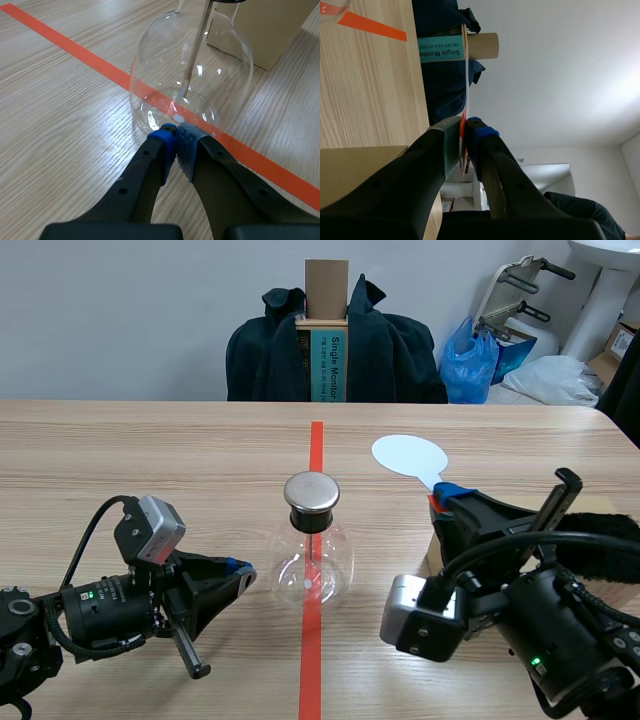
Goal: Do the electroscope experiment.
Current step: 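Bring the plate to the electroscope and point at the metal foil, then move the plate toward and away from the electroscope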
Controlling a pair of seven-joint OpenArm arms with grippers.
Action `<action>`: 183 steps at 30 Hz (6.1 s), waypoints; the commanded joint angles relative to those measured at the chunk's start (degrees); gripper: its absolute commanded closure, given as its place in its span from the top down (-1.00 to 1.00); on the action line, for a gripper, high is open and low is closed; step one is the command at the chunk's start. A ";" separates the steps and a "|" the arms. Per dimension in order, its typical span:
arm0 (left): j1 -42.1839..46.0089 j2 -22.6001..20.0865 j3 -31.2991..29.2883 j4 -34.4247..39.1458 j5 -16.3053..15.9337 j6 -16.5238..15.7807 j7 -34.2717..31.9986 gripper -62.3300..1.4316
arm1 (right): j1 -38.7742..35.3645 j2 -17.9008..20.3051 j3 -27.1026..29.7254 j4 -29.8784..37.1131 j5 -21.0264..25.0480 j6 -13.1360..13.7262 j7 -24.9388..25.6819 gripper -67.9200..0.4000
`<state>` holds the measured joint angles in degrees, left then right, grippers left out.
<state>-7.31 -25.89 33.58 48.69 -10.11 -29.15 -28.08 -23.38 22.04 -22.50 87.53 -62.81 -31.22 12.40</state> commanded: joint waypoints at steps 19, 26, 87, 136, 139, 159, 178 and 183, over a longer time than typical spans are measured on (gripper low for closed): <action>-0.15 0.15 -0.17 1.20 -0.76 -0.11 -0.83 -0.86 | 2.14 0.02 0.66 0.72 -3.04 -0.20 12.28 -0.97; -0.15 0.15 -0.17 1.20 -0.76 -0.11 -0.83 -0.86 | 2.12 0.02 0.66 0.72 -5.38 -0.20 16.81 -0.97; -0.15 0.15 -0.17 1.20 -0.76 -0.11 -0.85 -0.86 | 2.43 -0.07 0.68 0.72 -5.99 2.12 3.06 -0.97; -0.15 0.15 -0.17 1.20 -0.76 -0.11 -0.85 -0.86 | 2.58 -0.79 0.68 0.72 -3.15 1.84 7.34 -0.97; -0.15 0.15 -0.17 1.20 -0.76 -0.11 -0.85 -0.86 | 2.58 -0.79 0.68 0.74 -2.43 1.68 4.26 -0.97; -0.15 0.15 -0.17 1.20 -0.76 -0.11 -0.85 -0.86 | -3.45 0.09 4.85 9.86 0.94 -5.90 -6.08 -0.97; -0.15 0.13 -0.17 1.25 -0.76 -0.11 -0.85 -0.86 | -19.06 5.42 21.03 26.60 15.52 -11.50 -0.87 -0.96; 0.46 -1.11 -0.33 2.12 -0.79 -0.17 -0.85 -0.86 | -19.82 5.42 25.44 26.58 19.58 -11.52 1.14 -0.96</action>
<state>-7.22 -26.09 33.58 48.82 -10.11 -29.15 -28.08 -43.22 26.72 2.26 113.60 -43.97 -41.54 13.67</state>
